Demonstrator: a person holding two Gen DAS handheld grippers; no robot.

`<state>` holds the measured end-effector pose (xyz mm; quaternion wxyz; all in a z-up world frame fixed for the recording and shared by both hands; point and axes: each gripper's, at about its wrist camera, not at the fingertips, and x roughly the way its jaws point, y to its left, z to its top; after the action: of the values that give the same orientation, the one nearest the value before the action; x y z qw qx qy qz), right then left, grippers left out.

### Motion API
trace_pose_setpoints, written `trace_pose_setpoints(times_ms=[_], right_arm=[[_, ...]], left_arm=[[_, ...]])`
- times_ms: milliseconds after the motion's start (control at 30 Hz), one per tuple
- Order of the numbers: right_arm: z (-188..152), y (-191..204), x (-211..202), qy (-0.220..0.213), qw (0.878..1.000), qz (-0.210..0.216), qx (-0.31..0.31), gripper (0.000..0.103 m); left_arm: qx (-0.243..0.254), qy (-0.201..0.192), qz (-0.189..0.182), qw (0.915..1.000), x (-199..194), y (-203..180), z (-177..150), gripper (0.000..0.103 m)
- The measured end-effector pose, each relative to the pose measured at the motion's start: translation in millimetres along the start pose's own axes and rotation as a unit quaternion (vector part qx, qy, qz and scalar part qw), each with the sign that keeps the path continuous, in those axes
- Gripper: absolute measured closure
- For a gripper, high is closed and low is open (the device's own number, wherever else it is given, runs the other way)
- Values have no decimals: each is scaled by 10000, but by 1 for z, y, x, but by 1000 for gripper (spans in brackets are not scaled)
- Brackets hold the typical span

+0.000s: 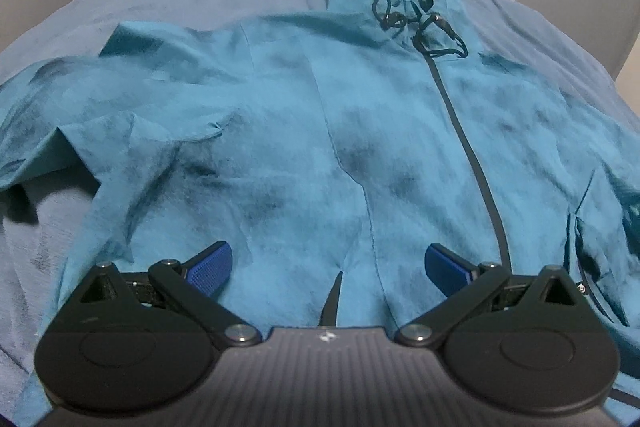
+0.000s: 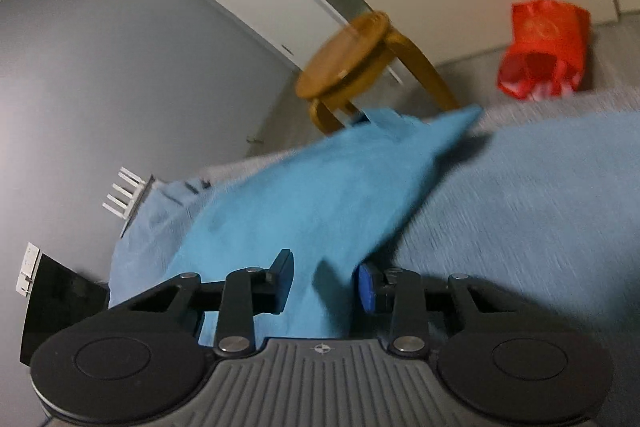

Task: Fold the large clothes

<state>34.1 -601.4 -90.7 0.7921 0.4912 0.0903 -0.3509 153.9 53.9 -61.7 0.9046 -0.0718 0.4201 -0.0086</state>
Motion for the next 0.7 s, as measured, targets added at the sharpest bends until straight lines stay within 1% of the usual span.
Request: trace_pose_setpoints(times_ms=[67, 100, 133, 167, 233, 267, 333, 400, 467, 567, 633, 700], right_arm=[[7, -5, 12, -135, 9998, 87, 130, 67], [10, -7, 15, -168, 9997, 80, 164, 71], [12, -6, 15, -185, 9997, 55, 154, 88], [13, -1, 12, -214, 9997, 59, 94, 98], [12, 21, 1, -397, 9981, 393, -274, 100], [11, 40, -5, -488, 9953, 551, -628, 99], [1, 84, -25, -701, 9830, 890, -1444, 100], [-15, 132, -46, -802, 9629, 1398, -2165, 100], [-37, 181, -68, -802, 9369, 1964, -2779, 100], [-85, 250, -98, -610, 8890, 2729, -3626, 100], [-126, 289, -116, -342, 8550, 3146, -4109, 100], [-171, 316, -131, 26, 8219, 3467, -4519, 100]], left_arm=[[-37, 16, -22, 10000, 1, 2, 1, 0], [-59, 28, -22, 10000, 2, 3, 2, 0], [-65, 27, -21, 10000, 2, 3, 2, 0], [-69, 22, -18, 10000, 2, 3, 2, 0], [-57, 9, -5, 10000, 2, 2, 2, 0], [-49, 2, -2, 10000, 2, 1, 2, 0], [-31, -21, -6, 10000, 1, 1, 2, 0], [-32, -48, -26, 10000, -1, 2, 2, 0], [-68, -86, -51, 9999, -3, 4, 1, 0], [-178, -148, -101, 9997, -6, 8, 0, 0], [-240, -175, -130, 9995, -7, 11, 0, 0], [-285, -206, -163, 9992, -9, 13, 0, 0]])
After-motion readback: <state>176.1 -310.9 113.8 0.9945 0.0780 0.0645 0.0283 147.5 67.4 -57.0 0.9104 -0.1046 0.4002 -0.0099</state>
